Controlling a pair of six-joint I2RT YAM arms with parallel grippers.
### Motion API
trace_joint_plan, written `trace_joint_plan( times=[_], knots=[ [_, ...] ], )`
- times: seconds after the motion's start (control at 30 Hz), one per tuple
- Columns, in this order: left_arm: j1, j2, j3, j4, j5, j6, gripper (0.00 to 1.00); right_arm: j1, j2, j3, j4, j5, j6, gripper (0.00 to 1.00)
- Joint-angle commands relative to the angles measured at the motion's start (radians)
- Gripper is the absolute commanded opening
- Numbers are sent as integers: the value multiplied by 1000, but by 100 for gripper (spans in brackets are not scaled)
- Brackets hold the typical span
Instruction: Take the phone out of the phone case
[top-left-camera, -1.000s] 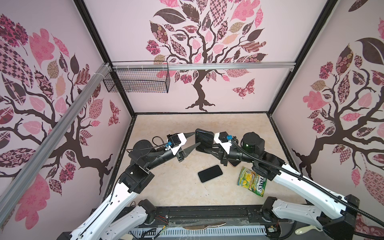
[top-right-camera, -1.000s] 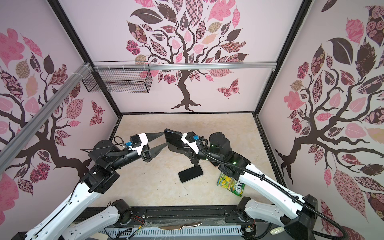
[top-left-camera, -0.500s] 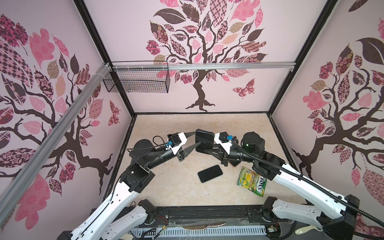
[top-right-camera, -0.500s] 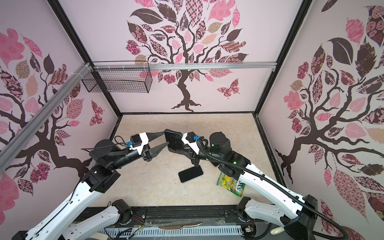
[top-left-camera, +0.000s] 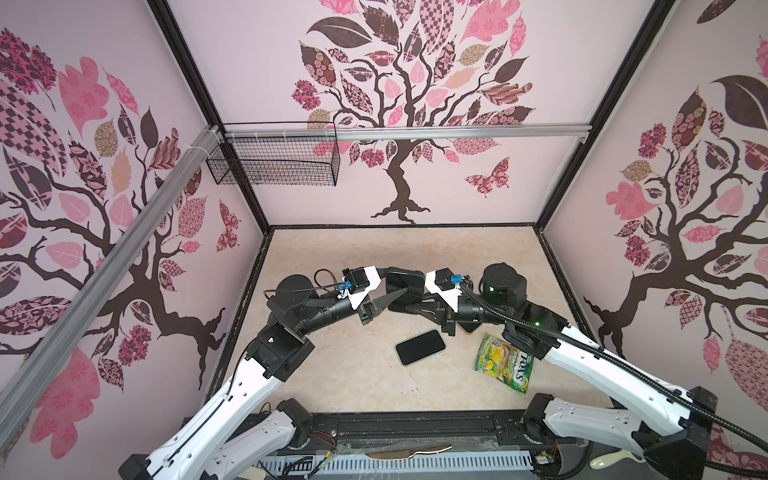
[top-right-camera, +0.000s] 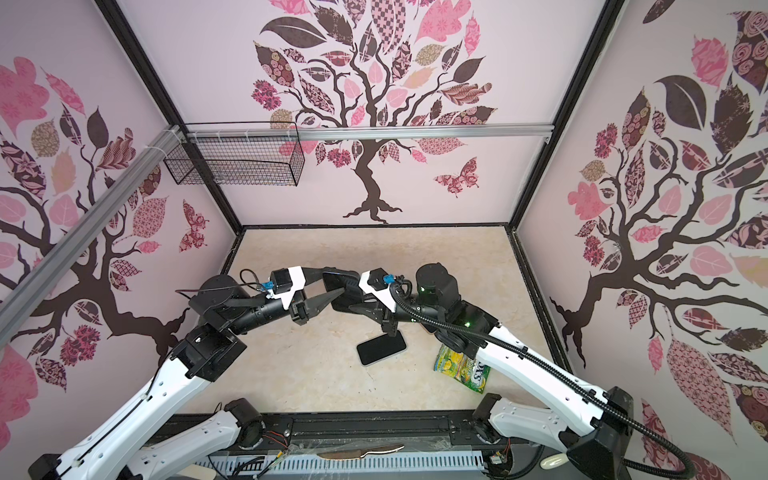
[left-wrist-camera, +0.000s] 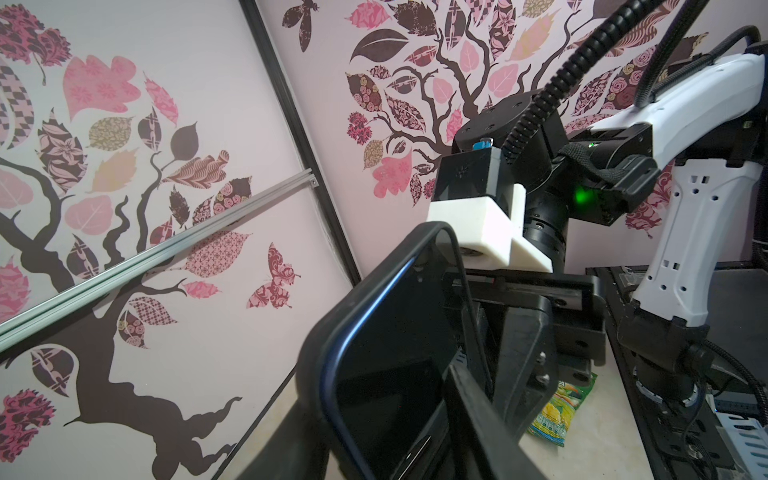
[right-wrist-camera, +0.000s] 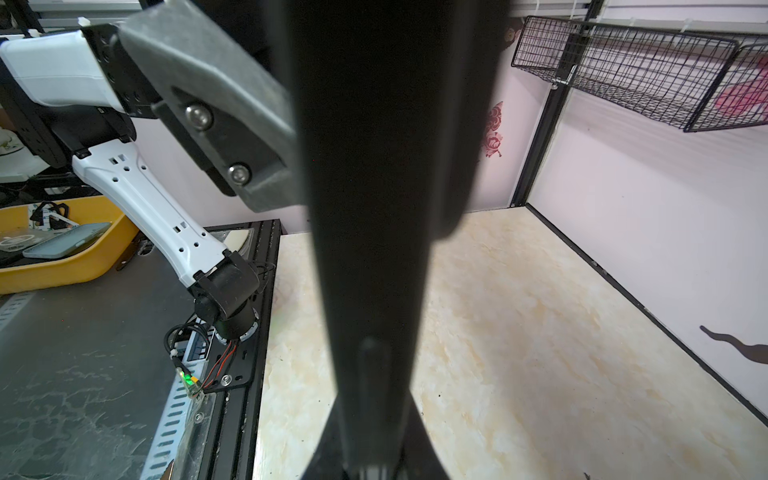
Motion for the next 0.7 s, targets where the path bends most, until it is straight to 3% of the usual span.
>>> trace_joint_plan(
  times=[0.0, 0.13, 0.23, 0.5, 0.67],
  knots=[
    [3, -33, -38, 10, -60, -16, 50, 6, -36, 6, 128, 73, 17, 0],
    [2, -54, -32, 8, -184, -25, 67, 6, -49, -8, 148, 144, 17, 0],
    [2, -58, -11, -25, -222, -1, 72, 6, -55, -13, 156, 187, 12, 0],
    [3, -72, 5, -56, -124, 73, 67, 7, -57, -1, 131, 199, 2, 0],
    [2, -69, 2, -27, -98, 55, 55, 7, -36, 23, 84, 154, 3, 0]
  ],
)
